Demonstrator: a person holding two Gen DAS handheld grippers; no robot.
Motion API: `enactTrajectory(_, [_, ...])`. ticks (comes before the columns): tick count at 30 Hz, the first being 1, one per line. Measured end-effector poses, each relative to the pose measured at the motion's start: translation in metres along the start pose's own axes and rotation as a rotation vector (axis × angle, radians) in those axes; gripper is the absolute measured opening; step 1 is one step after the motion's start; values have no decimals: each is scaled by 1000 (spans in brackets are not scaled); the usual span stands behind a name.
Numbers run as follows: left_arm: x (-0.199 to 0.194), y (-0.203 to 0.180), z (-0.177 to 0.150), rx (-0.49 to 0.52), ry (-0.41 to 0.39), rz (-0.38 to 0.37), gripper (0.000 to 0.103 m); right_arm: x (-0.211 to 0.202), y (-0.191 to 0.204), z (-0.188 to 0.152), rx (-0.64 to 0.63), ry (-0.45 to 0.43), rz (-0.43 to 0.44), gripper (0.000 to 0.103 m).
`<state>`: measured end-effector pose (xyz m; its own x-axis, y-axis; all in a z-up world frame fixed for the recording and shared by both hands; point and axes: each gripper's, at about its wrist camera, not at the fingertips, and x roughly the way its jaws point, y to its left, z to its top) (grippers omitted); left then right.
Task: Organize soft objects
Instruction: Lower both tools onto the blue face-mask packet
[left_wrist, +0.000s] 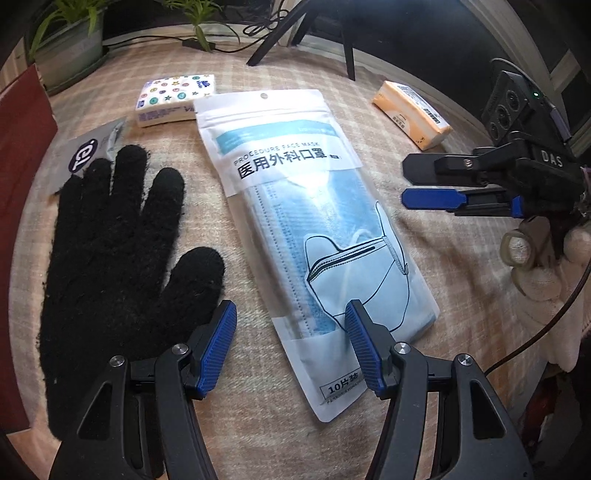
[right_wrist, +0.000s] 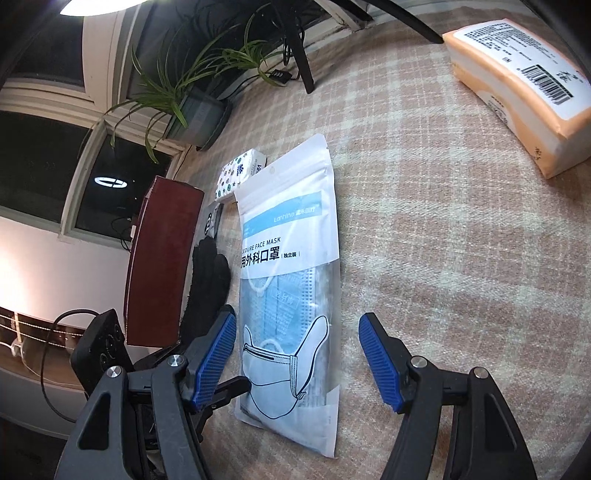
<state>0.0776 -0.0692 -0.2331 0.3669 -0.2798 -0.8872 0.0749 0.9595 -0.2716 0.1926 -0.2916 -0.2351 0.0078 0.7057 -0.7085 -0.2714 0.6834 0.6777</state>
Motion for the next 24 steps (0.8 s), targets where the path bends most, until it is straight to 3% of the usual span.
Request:
enactTrajectory(12, [2,-1,7,2,-10,-35,61,28,1,16,-32,53,33,65])
enactTrajectory(21, [5,14,18,-114,-10,-147,58,35,12,14,-99,71,9,63])
enactTrajectory(24, [5,14,20,-125,-9,-153,58,35,14,12,-115,77,3,63])
